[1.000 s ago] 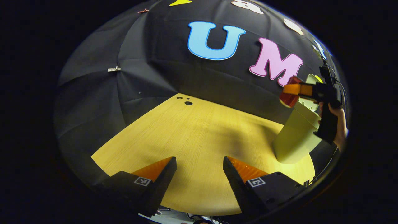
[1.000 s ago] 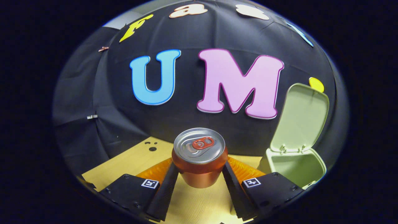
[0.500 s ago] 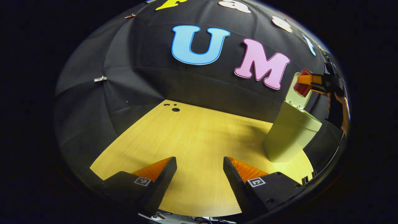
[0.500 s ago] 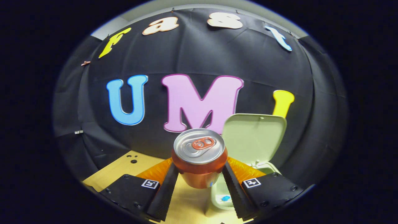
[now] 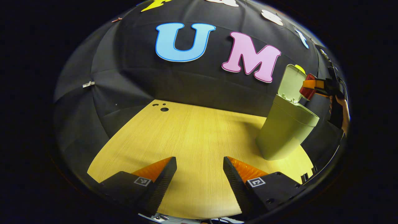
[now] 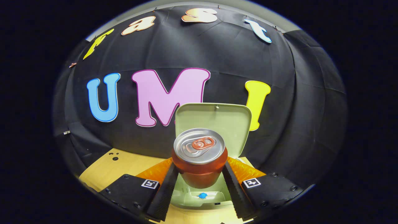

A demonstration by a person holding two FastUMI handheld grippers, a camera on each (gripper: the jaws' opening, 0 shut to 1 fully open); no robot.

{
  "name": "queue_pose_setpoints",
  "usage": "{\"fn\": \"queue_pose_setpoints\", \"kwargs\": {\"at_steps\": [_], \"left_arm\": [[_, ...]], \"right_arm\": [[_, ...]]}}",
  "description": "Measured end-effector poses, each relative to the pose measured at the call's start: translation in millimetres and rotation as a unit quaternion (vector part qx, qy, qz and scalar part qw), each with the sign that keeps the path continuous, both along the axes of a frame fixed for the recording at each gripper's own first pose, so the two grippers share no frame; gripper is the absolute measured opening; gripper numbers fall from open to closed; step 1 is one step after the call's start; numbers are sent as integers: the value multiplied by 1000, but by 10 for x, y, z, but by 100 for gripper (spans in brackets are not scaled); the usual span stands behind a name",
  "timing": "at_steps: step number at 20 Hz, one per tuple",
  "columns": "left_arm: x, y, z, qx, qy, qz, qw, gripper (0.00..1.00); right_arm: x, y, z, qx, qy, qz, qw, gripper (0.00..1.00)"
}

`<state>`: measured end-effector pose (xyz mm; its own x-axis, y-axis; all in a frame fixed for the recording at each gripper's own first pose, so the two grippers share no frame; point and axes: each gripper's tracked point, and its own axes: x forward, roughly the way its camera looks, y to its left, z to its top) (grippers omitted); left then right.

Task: Press the lid of the desktop garbage bin to open it, pick up the crumpled paper on the desktop and throw it into the bin, then pick up the pop can on the desktop and drop it into the bin, and finally close the garbage bin lid.

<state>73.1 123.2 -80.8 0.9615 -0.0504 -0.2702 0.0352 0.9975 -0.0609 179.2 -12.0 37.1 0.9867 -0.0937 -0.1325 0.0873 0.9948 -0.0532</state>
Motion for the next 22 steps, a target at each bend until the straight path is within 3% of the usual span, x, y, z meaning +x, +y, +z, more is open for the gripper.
{"fn": "queue_pose_setpoints", "kwargs": {"at_steps": [5, 9, 13, 22], "left_arm": [[180, -320, 31, -12, 5, 0, 1000, 96], [282, -494, 55, 4, 7, -6, 1000, 96], [355, -600, 31, 7, 15, -13, 1000, 96], [380, -633, 24, -3, 19, -6, 1000, 96]], "right_arm": [[177, -170, -214, 2, 22, 2, 1000, 82], [279, -216, -333, 9, 34, 8, 999, 84], [317, -264, -306, 0, 27, 9, 1000, 96], [270, -237, 410, 20, -31, 22, 999, 98]]}}
